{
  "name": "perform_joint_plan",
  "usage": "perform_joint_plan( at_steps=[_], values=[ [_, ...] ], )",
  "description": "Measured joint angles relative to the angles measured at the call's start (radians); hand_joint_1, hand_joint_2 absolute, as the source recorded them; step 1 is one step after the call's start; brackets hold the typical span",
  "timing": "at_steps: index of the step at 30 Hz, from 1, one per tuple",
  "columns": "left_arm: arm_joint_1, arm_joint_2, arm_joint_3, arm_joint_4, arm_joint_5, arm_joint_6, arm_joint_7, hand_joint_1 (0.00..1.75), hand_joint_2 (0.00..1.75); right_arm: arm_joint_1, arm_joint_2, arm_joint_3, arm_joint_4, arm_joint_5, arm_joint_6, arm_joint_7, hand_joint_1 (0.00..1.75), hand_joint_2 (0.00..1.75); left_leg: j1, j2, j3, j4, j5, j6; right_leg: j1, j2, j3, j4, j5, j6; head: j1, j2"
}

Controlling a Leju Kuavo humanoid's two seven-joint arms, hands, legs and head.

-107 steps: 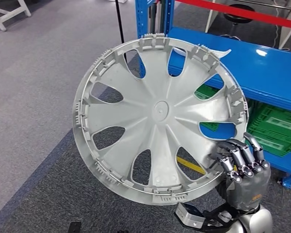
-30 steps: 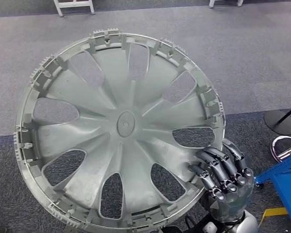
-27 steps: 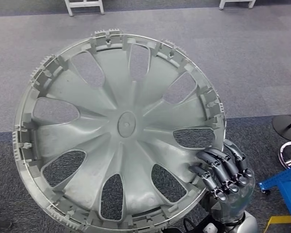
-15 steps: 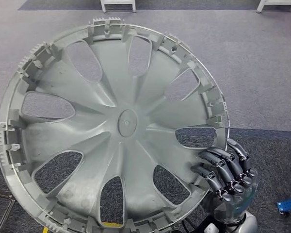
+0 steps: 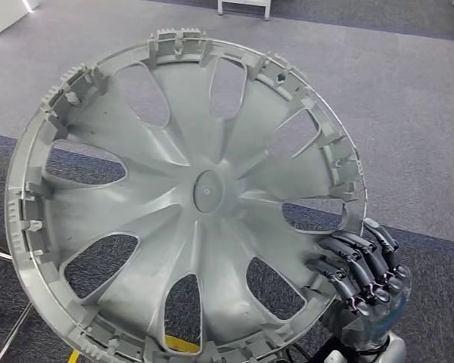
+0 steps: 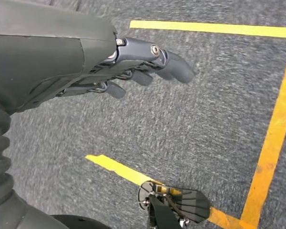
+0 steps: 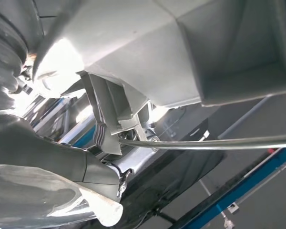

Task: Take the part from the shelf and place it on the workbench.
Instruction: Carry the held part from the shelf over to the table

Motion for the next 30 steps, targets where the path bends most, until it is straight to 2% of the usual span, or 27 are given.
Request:
perform_joint_plan(
  at_steps=[1,2,4,5,6,8,9,11,12,13,14,15,16,17,19,20,21,23,24,26,27,28,29,30],
  values=[
    [0.0,0.0,0.0,0.0,0.0,0.0,0.001,0.0,1.75,0.0,-0.002,0.0,0.0,0.0,0.0,0.0,1.75,1.75,0.0,-0.015,0.002,0.0,0.0,0.0,0.0,0.003,0.007,-0.028,0.03,-0.002,0.0,0.0],
    [0.0,0.0,0.001,0.0,0.0,0.0,0.001,0.0,1.75,0.0,-0.003,0.0,0.0,0.0,0.0,0.0,1.75,1.75,0.001,-0.029,0.004,0.001,-0.001,-0.001,-0.001,0.012,0.031,-0.091,0.074,-0.004,0.0,0.0],
    [-0.001,-0.001,0.001,0.0,0.0,0.0,0.002,0.0,1.75,0.0,-0.004,0.0,0.0,0.0,0.0,0.0,1.75,1.75,0.001,-0.055,0.004,0.004,-0.002,-0.007,-0.005,0.053,0.088,-0.224,0.133,-0.008,0.0,0.0],
    [-0.002,-0.001,0.001,0.0,0.0,0.0,0.002,0.0,1.75,0.0,-0.004,0.0,-0.001,-0.001,0.0,0.0,1.75,1.75,0.001,-0.066,0.0,0.006,-0.002,-0.013,-0.006,0.07,0.107,-0.262,0.143,-0.011,-0.001,0.0],
    [-0.001,-0.002,0.001,0.0,0.0,-0.001,0.002,0.0,1.75,0.0,-0.005,0.0,-0.001,-0.001,0.0,0.0,1.75,1.75,0.003,-0.076,-0.004,0.008,0.0,-0.019,-0.005,0.078,0.114,-0.275,0.141,-0.013,-0.001,0.0],
    [0.002,-0.002,0.002,0.0,-0.002,-0.002,0.006,0.0,1.75,-0.001,-0.005,0.0,-0.002,-0.001,0.0,0.0,1.75,1.75,0.006,-0.09,-0.011,0.008,0.003,-0.031,-0.003,0.062,0.119,-0.281,0.144,-0.021,-0.002,0.0],
    [0.004,-0.002,0.002,0.0,-0.002,-0.001,0.008,0.0,1.75,-0.001,-0.005,0.0,-0.002,-0.001,0.0,0.0,1.75,1.75,0.005,-0.076,-0.014,0.015,-0.002,-0.037,-0.003,0.05,0.122,-0.283,0.145,-0.027,-0.003,0.0],
    [0.003,-0.002,0.004,0.0,0.0,0.0,0.011,0.0,1.75,-0.001,-0.005,0.0,-0.002,-0.005,0.0,0.0,1.75,1.75,0.002,-0.023,-0.042,0.077,-0.04,-0.045,-0.005,0.023,0.127,-0.288,0.145,-0.038,-0.01,0.0],
    [0.002,-0.003,0.005,0.0,0.001,0.002,0.009,0.0,1.75,0.0,-0.005,0.0,-0.002,-0.008,0.0,0.0,1.75,1.75,0.001,0.003,-0.069,0.137,-0.069,-0.049,-0.004,0.008,0.129,-0.289,0.143,-0.042,-0.013,0.0],
    [0.0,-0.003,0.007,0.0,0.003,0.003,0.005,0.0,1.75,0.001,-0.005,0.0,-0.002,-0.012,0.0,0.0,1.75,1.75,0.002,0.014,-0.101,0.204,-0.097,-0.052,-0.003,-0.007,0.131,-0.288,0.14,-0.045,-0.014,0.0],
    [0.0,-0.003,0.008,0.0,0.002,0.005,-0.001,0.0,1.75,0.003,-0.006,0.0,-0.002,-0.016,0.0,0.0,1.75,1.75,0.004,0.019,-0.127,0.258,-0.113,-0.054,-0.002,-0.022,0.133,-0.288,0.138,-0.047,-0.013,0.0],
    [0.0,-0.003,0.009,0.0,0.0,0.008,-0.006,0.0,1.75,0.005,-0.007,0.0,-0.002,-0.019,0.0,0.0,1.75,1.75,0.005,0.021,-0.14,0.284,-0.113,-0.055,-0.001,-0.036,0.135,-0.288,0.135,-0.047,-0.014,0.0],
    [0.001,-0.003,0.01,0.0,-0.003,0.01,-0.008,0.0,1.75,0.008,-0.008,0.0,-0.002,-0.021,0.0,0.0,1.75,1.75,0.006,0.024,-0.133,0.27,-0.093,-0.055,-0.001,-0.049,0.138,-0.288,0.132,-0.047,-0.014,0.0],
    [0.002,-0.003,0.01,0.0,-0.007,0.011,-0.01,0.0,1.75,0.011,-0.009,0.0,-0.003,-0.023,0.0,0.0,1.75,1.75,0.006,0.032,-0.108,0.219,-0.059,-0.052,0.0,-0.061,0.143,-0.288,0.129,-0.046,-0.014,0.0],
    [0.001,-0.003,0.01,0.0,-0.014,0.012,-0.01,0.0,1.75,0.015,-0.011,-0.001,-0.01,-0.026,0.0,0.0,1.75,1.75,-0.002,0.078,-0.044,0.087,-0.003,-0.042,0.003,-0.082,0.153,-0.288,0.12,-0.04,-0.014,0.0],
    [-0.001,-0.004,0.01,0.0,-0.015,0.014,-0.008,0.0,1.75,0.018,-0.011,-0.003,-0.016,-0.03,0.0,0.0,1.75,1.75,-0.007,0.099,-0.023,0.043,0.007,-0.036,0.006,-0.092,0.155,-0.287,0.116,-0.035,-0.014,0.0],
    [-0.003,-0.005,0.01,0.0,-0.015,0.017,-0.006,0.0,1.75,0.021,-0.011,-0.005,-0.022,-0.035,0.0,0.0,1.75,1.75,-0.012,0.111,-0.015,0.022,0.005,-0.032,0.009,-0.102,0.157,-0.287,0.113,-0.03,-0.013,0.0],
    [-0.003,-0.009,0.012,0.0,-0.012,0.025,-0.002,0.0,1.75,0.025,-0.01,-0.01,-0.032,-0.046,0.0,0.0,1.75,1.75,-0.014,0.095,-0.014,0.014,0.0,-0.023,0.011,-0.123,0.161,-0.29,0.107,-0.019,-0.012,0.0],
    [0.0,-0.011,0.013,0.0,-0.012,0.027,-0.002,0.0,1.75,0.025,-0.01,-0.011,-0.035,-0.049,0.0,0.0,1.75,1.75,-0.012,0.082,-0.012,0.009,0.002,-0.019,0.01,-0.117,0.163,-0.287,0.102,-0.013,-0.011,0.0],
    [0.001,-0.016,0.014,0.001,-0.018,0.029,-0.005,0.0,1.75,0.024,-0.01,-0.013,-0.039,-0.05,0.0,0.0,1.75,1.75,-0.005,0.059,-0.007,0.001,0.005,-0.01,0.006,-0.07,0.141,-0.236,0.067,-0.004,-0.006,0.0],
    [-0.001,-0.018,0.014,0.001,-0.02,0.029,-0.003,0.0,1.75,0.024,-0.01,-0.014,-0.04,-0.051,0.0,0.0,1.75,1.75,-0.002,0.047,-0.007,0.0,0.006,-0.006,0.004,-0.037,0.112,-0.18,0.04,-0.001,-0.003,0.0],
    [-0.004,-0.02,0.014,0.001,-0.021,0.03,0.0,0.0,1.75,0.023,-0.01,-0.015,-0.04,-0.053,0.0,0.0,1.75,1.75,-0.001,0.034,-0.008,0.0,0.006,-0.004,0.003,-0.018,0.075,-0.111,0.011,0.0,-0.001,0.0],
    [-0.005,-0.021,0.014,0.001,-0.021,0.031,0.005,0.0,1.75,0.023,-0.01,-0.016,-0.04,-0.056,0.0,0.0,1.75,1.75,-0.001,0.02,-0.008,0.0,0.007,-0.003,0.003,-0.008,0.039,-0.05,-0.007,0.002,0.0,0.0],
    [-0.006,-0.021,0.014,0.001,-0.021,0.032,0.01,0.0,1.75,0.023,-0.01,-0.016,-0.04,-0.059,0.0,0.0,1.75,1.75,-0.001,0.006,-0.007,0.0,0.006,-0.003,0.003,-0.004,0.014,-0.014,-0.007,0.002,0.0,0.0]
  ],
)
